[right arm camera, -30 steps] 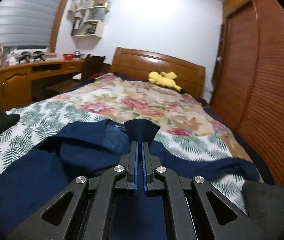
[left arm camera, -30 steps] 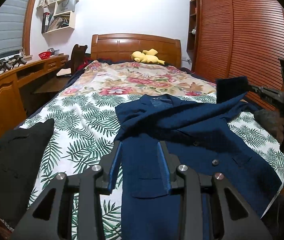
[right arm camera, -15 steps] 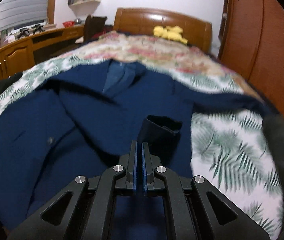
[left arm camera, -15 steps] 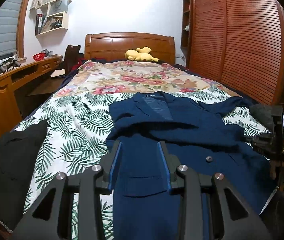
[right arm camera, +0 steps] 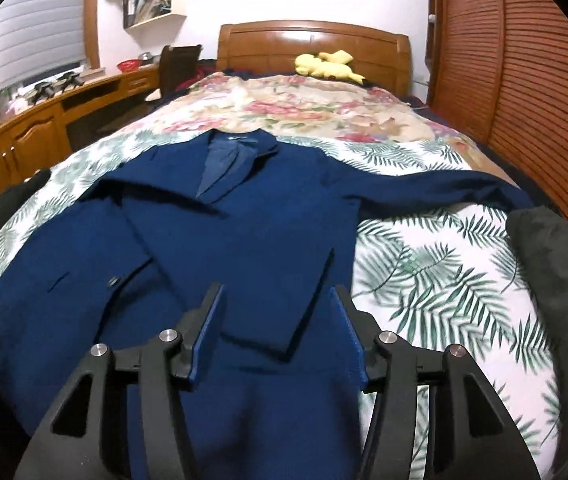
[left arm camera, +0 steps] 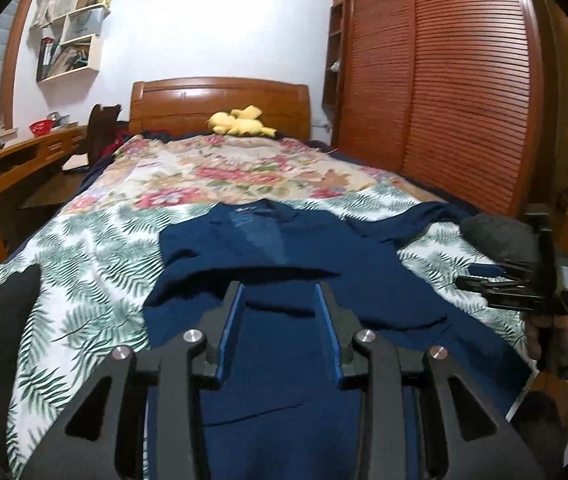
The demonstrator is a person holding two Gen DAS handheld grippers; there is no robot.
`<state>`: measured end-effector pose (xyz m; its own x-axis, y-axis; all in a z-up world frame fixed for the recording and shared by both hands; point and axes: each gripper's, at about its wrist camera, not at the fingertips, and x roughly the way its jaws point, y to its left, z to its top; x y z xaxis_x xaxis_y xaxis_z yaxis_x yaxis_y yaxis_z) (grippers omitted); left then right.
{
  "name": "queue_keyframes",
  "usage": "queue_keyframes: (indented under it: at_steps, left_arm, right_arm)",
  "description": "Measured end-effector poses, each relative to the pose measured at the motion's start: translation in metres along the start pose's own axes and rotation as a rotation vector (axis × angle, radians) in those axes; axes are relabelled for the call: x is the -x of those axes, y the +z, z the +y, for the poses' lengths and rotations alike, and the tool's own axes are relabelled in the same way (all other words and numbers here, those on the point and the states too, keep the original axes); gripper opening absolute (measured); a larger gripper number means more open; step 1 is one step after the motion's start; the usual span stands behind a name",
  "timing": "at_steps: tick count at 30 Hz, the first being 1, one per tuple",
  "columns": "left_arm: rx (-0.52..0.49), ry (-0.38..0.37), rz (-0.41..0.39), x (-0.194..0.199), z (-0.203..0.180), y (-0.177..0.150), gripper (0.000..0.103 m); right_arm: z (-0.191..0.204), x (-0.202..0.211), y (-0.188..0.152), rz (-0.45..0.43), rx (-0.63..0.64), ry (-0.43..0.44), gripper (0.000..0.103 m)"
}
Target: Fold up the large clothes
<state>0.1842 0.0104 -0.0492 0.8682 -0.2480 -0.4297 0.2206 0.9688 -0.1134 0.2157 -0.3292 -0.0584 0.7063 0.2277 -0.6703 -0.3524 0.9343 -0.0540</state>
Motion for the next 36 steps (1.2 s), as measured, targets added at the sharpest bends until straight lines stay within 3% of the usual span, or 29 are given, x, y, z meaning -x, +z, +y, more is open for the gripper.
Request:
queue_keyframes:
  at_steps: [5,17,23,24,25,28,36]
  left_arm:
    - [-0.018,-0.011,-0.007,-0.008,-0.017,0.004,0.035]
    - [-0.015,-0.01,-0.02,-0.014,-0.025,0.007,0.04]
    - [-0.016,-0.006,-0.011,-0.015,-0.025,0.006,0.041]
    - [-0.016,-0.006,-0.01,-0.015,-0.026,0.006,0.041]
    - [-0.017,-0.006,-0.009,-0.015,-0.025,0.006,0.041]
    - [-0.02,-0.003,0.001,-0.017,-0.025,0.005,0.041]
    - [-0.009,0.002,-0.004,-0.014,-0.02,0.007,0.041]
  right_arm:
    - [-0.019,-0.05,0.009,0.103,-0.014,-0.003,0.054]
    - [-0.042,-0.119,0.015,0.222,-0.098,0.049,0.049]
    - [-0.043,-0.13,0.024,0.249,-0.106,0.061,0.034]
    - [-0.041,-0.132,0.024,0.263,-0.097,0.054,0.03]
    - [-0.039,-0.133,0.025,0.266,-0.086,0.048,0.018]
    - [-0.031,-0.12,0.03,0.196,-0.034,0.009,0.004]
    - [-0.014,-0.062,0.061,-0.002,0.024,-0.018,0.002]
